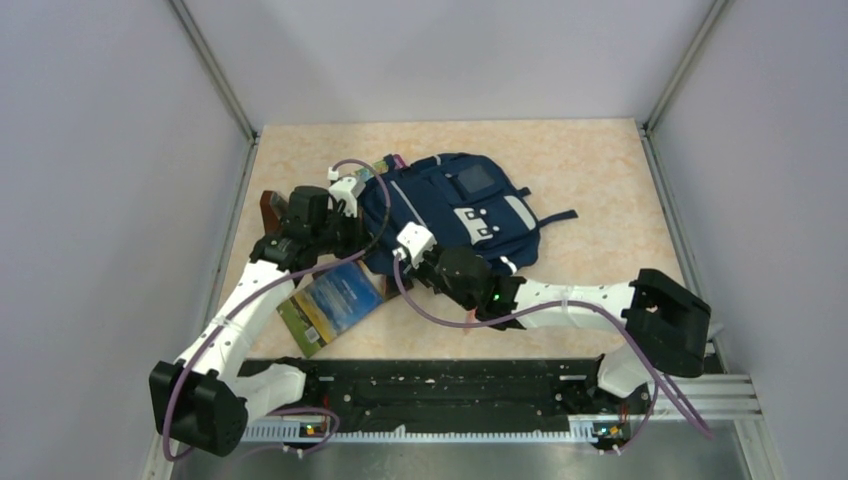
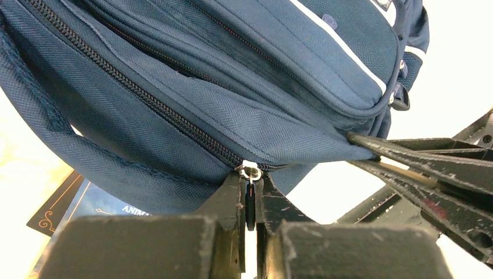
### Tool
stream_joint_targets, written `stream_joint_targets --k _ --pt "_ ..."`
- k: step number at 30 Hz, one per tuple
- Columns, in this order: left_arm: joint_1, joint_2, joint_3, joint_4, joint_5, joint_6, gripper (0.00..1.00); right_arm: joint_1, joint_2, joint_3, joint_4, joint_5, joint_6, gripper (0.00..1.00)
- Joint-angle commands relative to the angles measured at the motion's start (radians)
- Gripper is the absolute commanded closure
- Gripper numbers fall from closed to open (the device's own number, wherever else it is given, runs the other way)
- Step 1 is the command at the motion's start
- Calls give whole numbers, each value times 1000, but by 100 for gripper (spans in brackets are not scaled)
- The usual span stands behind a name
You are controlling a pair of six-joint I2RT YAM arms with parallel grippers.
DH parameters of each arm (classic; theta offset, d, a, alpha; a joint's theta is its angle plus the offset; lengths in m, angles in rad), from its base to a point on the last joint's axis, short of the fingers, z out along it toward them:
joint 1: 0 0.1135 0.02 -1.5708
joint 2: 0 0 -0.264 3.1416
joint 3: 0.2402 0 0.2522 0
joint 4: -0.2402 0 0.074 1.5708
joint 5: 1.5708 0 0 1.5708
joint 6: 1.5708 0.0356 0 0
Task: Pack the student bag
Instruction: Unzip the student bag at the center of the board.
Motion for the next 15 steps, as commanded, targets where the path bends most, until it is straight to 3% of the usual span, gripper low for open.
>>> stream_joint_targets --k 1,8,15 --pt "-2 -62 12 86 -84 -41 100 2 -111 -36 82 87 -93 100" --pt "0 -81 8 93 -122 -37 100 2 -232 -115 98 108 -184 100" --pt "4 -84 14 87 -127 -31 100 2 -275 -86 -32 101 -224 100"
